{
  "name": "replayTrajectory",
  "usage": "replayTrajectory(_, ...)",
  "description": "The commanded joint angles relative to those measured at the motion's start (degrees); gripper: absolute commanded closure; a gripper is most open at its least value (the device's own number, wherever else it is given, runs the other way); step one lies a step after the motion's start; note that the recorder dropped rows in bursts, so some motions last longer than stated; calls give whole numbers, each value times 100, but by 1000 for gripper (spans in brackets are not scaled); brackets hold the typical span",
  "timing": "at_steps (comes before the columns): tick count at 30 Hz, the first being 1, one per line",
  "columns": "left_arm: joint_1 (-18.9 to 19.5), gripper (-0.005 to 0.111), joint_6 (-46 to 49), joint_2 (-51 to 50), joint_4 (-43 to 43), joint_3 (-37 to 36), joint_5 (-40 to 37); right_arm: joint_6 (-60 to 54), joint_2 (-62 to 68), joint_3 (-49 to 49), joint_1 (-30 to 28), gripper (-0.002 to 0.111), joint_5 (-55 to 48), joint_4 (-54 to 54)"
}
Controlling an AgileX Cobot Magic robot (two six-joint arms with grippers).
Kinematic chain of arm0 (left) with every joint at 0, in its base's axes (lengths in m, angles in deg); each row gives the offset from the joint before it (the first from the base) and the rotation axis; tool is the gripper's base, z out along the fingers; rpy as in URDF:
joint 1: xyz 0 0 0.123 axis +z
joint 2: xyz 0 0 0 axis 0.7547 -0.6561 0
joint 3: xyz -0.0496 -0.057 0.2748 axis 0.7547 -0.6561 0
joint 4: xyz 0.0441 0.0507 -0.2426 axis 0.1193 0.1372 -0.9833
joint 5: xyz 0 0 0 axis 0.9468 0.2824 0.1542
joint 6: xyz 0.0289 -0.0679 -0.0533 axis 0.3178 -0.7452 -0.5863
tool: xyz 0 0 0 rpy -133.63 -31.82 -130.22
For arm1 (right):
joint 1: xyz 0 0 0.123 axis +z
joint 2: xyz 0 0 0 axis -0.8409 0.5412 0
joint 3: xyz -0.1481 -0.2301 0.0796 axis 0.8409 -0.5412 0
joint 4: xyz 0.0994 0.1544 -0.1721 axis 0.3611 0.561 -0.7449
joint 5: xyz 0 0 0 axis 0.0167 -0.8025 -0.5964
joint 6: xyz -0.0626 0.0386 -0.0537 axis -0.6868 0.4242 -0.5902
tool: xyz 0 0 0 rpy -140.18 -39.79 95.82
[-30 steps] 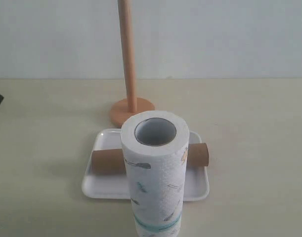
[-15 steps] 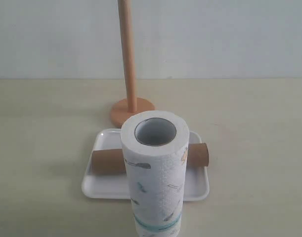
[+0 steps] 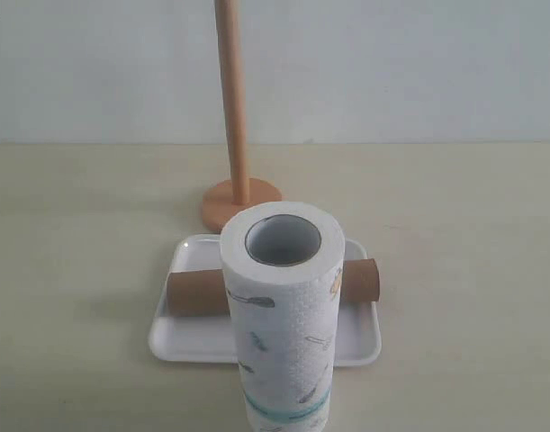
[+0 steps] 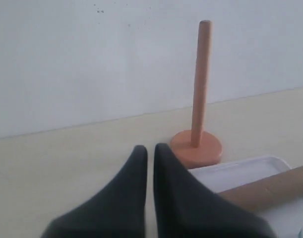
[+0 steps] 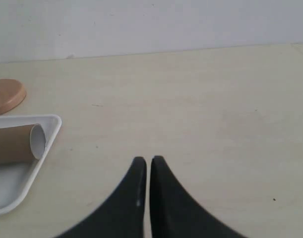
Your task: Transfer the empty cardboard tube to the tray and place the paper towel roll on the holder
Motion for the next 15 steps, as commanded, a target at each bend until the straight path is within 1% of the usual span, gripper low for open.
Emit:
replayTrajectory(1, 74, 102, -829, 540, -119, -926, 769, 0, -24, 2, -23, 106, 62, -27)
replayTrajectory(2, 74, 102, -1460, 598, -159, -1264, 1295, 0, -24, 2, -23, 106, 62, -27)
replayTrajectory(3, 74, 102, -1798, 598, -204, -1452, 1633, 0, -24, 2, -23, 106, 62, -27)
replayTrajectory(4, 74, 102, -2380, 598, -283, -1850, 2211, 0, -24, 2, -23, 106, 62, -27)
replayTrajectory(5, 74, 102, -2664, 680, -193, -2202, 2590, 0, -24, 2, -23, 106, 62, -27)
replayTrajectory(6, 74, 102, -2675, 795, -16, -2377, 2663, 0, -24, 2, -23, 106, 62, -27)
replayTrajectory(7, 74, 102, -2675, 1062, 450, -2677, 2719, 0, -24, 2, -23, 106, 62, -27)
replayTrajectory(9, 74, 102, -2675, 1431, 949, -3103, 2719, 0, -24, 2, -23, 106, 62, -27)
replayTrajectory(11, 74, 102, -2675, 1749, 1238, -3365, 2719, 0, -24, 2, -23, 106, 62, -27)
replayTrajectory(12, 74, 102, -2675, 1861, 1389, -3365, 2719, 0, -24, 2, -23, 106, 62, -27)
replayTrajectory(13, 74, 102, -2675, 1922, 1646, -3365, 2444, 0, -24, 2, -23, 106, 62, -27)
replayTrajectory(15, 74, 102, -2675, 1922, 1882, -3365, 2216, 0, -24, 2, -23, 106, 62, -27)
